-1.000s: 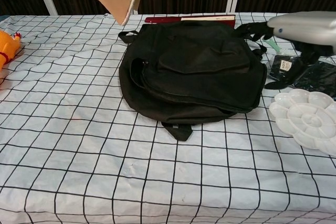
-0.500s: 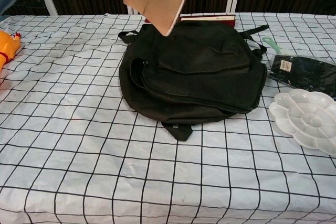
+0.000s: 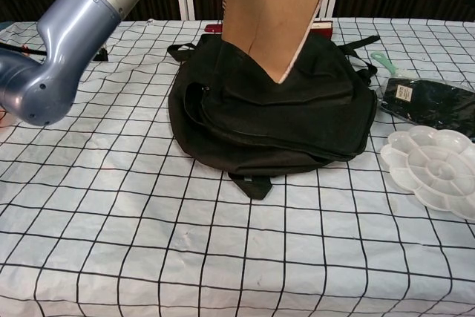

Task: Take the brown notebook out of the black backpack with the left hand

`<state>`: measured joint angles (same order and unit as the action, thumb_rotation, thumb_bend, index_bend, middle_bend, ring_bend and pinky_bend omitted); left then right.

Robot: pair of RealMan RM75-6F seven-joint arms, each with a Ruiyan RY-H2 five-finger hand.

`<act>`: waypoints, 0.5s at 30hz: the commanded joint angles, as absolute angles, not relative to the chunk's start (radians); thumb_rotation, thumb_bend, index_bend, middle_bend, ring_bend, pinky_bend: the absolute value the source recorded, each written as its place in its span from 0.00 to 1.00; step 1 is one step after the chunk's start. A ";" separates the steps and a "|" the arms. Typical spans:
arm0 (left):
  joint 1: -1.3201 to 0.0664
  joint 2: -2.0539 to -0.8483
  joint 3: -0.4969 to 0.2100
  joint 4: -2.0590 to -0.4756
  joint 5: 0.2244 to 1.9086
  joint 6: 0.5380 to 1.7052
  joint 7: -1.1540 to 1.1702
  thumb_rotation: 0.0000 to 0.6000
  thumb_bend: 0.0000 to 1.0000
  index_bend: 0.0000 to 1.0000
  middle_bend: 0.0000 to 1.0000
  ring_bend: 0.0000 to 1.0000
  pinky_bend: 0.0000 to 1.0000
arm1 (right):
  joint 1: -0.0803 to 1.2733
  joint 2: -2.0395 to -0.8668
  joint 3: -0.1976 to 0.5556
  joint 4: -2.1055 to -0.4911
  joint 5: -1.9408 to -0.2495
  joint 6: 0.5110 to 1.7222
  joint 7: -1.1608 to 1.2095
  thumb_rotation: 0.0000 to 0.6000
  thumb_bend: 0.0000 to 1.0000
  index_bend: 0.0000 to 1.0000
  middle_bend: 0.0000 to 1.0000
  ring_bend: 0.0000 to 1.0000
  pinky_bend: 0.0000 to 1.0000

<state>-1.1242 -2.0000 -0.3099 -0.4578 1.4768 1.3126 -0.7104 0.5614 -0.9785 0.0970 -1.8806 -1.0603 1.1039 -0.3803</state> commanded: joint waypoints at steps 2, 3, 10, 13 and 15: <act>-1.059 -2.008 -0.237 -0.447 1.521 1.377 -0.765 1.00 0.47 0.57 0.64 0.36 0.36 | 0.563 -0.985 0.098 -1.884 -1.062 1.103 -0.392 1.00 0.16 0.06 0.06 0.11 0.13; -1.043 -2.004 -0.218 -0.454 1.532 1.384 -0.780 1.00 0.46 0.57 0.64 0.35 0.36 | 0.563 -0.988 0.098 -1.887 -1.062 1.103 -0.397 1.00 0.16 0.06 0.06 0.11 0.13; -0.924 -1.841 -0.032 -0.595 1.649 1.379 -0.805 1.00 0.15 0.39 0.41 0.15 0.15 | 0.570 -1.013 0.105 -1.902 -1.048 1.112 -0.443 1.00 0.16 0.06 0.06 0.11 0.13; -0.901 -1.697 0.008 -0.762 1.660 1.336 -0.811 1.00 0.07 0.28 0.27 0.05 0.05 | 0.568 -1.018 0.107 -1.906 -1.041 1.121 -0.454 1.00 0.16 0.06 0.06 0.11 0.13; -0.891 -1.586 0.037 -0.892 1.668 1.304 -0.800 1.00 0.06 0.24 0.22 0.01 0.02 | 0.567 -1.019 0.110 -1.907 -1.037 1.124 -0.456 1.00 0.16 0.06 0.06 0.11 0.13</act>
